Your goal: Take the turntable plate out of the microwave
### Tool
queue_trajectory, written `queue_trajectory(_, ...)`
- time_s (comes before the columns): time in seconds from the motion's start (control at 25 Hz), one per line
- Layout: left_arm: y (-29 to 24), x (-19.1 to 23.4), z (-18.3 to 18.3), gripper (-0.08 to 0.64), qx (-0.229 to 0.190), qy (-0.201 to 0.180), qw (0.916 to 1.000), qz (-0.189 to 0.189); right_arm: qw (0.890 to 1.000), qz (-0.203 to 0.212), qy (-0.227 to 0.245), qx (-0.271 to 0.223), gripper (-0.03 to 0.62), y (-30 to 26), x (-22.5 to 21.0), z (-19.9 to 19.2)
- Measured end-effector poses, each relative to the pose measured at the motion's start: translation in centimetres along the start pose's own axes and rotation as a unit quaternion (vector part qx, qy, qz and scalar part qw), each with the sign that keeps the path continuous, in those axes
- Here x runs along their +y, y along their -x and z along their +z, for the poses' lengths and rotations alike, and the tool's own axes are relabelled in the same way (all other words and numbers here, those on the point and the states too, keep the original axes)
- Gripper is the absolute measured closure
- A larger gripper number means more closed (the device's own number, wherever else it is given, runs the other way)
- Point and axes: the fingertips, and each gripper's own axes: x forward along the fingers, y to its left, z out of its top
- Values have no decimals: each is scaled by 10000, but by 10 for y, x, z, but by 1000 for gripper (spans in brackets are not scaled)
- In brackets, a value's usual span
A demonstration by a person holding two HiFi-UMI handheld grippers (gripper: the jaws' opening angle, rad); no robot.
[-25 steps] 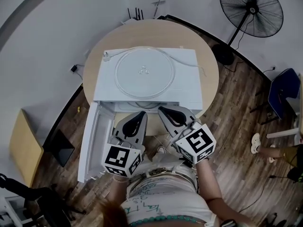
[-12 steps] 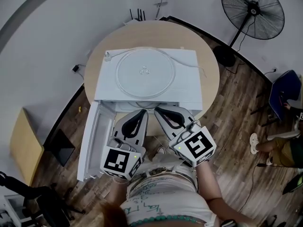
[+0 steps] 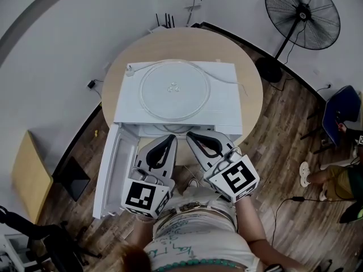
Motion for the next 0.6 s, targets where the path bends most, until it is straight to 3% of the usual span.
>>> queue_trajectory(0.6, 0, -1, -1, 546, 59, 7, 10000, -15, 9999, -67, -2, 98, 601, 4, -5, 2)
